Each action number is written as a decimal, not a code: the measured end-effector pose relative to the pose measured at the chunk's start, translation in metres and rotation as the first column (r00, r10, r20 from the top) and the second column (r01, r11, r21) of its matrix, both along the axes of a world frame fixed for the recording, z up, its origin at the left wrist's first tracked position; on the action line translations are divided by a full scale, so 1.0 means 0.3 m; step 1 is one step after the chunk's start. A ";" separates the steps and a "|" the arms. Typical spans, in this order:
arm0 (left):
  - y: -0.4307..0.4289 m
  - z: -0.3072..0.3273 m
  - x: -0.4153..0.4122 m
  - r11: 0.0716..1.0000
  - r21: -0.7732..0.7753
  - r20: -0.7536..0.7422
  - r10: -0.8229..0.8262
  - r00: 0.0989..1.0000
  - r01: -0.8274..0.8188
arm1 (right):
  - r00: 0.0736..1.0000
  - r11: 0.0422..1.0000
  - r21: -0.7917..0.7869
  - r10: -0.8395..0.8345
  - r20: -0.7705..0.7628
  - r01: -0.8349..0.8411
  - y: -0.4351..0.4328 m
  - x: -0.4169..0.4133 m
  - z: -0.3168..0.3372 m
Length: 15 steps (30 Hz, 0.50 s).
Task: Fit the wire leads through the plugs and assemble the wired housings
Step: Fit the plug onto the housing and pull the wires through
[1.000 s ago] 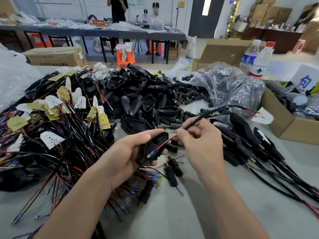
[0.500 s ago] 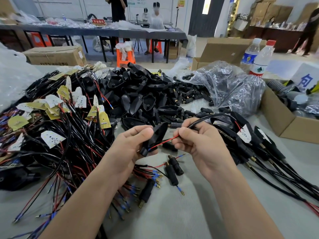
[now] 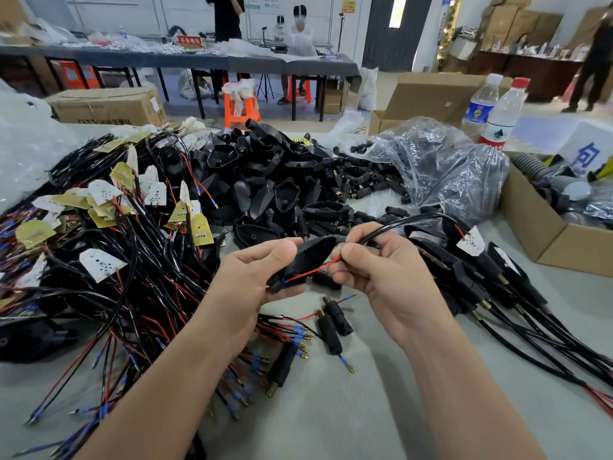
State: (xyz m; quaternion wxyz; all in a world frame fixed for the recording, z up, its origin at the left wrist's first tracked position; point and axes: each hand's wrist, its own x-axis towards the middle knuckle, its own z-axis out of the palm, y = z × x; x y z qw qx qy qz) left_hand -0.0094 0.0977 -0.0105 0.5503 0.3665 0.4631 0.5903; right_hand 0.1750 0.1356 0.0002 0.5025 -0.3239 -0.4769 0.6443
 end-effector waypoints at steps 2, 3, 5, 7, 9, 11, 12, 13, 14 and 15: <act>-0.005 0.001 0.004 1.000 -0.002 -0.024 -0.017 1.000 0.017 | 0.996 0.996 0.050 -0.070 0.047 0.068 -0.004 -0.014 -0.007; -0.006 0.002 0.005 1.000 -0.011 -0.022 -0.021 1.000 0.021 | 0.990 0.991 0.086 -0.114 0.082 0.107 -0.005 -0.018 -0.011; -0.006 0.006 0.006 0.999 -0.036 -0.001 -0.032 0.999 0.032 | 0.967 0.970 0.173 -0.199 0.160 0.171 -0.006 -0.021 -0.017; -0.007 0.011 0.008 0.997 -0.053 0.022 -0.049 0.999 0.051 | 0.937 0.953 0.250 -0.236 0.257 0.172 -0.009 -0.027 -0.024; -0.005 0.008 0.004 0.993 -0.061 0.055 -0.098 0.994 0.102 | 0.911 0.951 0.284 -0.223 0.346 0.125 -0.018 -0.046 -0.029; -0.004 0.007 -0.011 0.980 -0.062 0.114 -0.183 0.977 0.191 | 0.887 0.948 0.297 -0.233 0.399 0.115 -0.029 -0.064 -0.029; -0.004 0.007 -0.023 0.966 -0.050 0.140 -0.244 0.960 0.253 | 0.875 0.942 0.309 -0.254 0.412 0.128 -0.032 -0.067 -0.027; -0.004 0.008 -0.035 0.948 -0.031 0.156 -0.309 0.938 0.318 | 0.865 0.935 0.323 -0.278 0.417 0.144 -0.034 -0.067 -0.026; -0.004 0.009 -0.043 0.928 -0.015 0.164 -0.365 0.916 0.373 | 0.855 0.926 0.341 -0.305 0.420 0.162 -0.035 -0.067 -0.025; -0.005 0.009 -0.047 0.912 -0.007 0.164 -0.404 0.900 0.411 | 0.837 0.914 0.362 -0.339 0.429 0.184 -0.037 -0.067 -0.025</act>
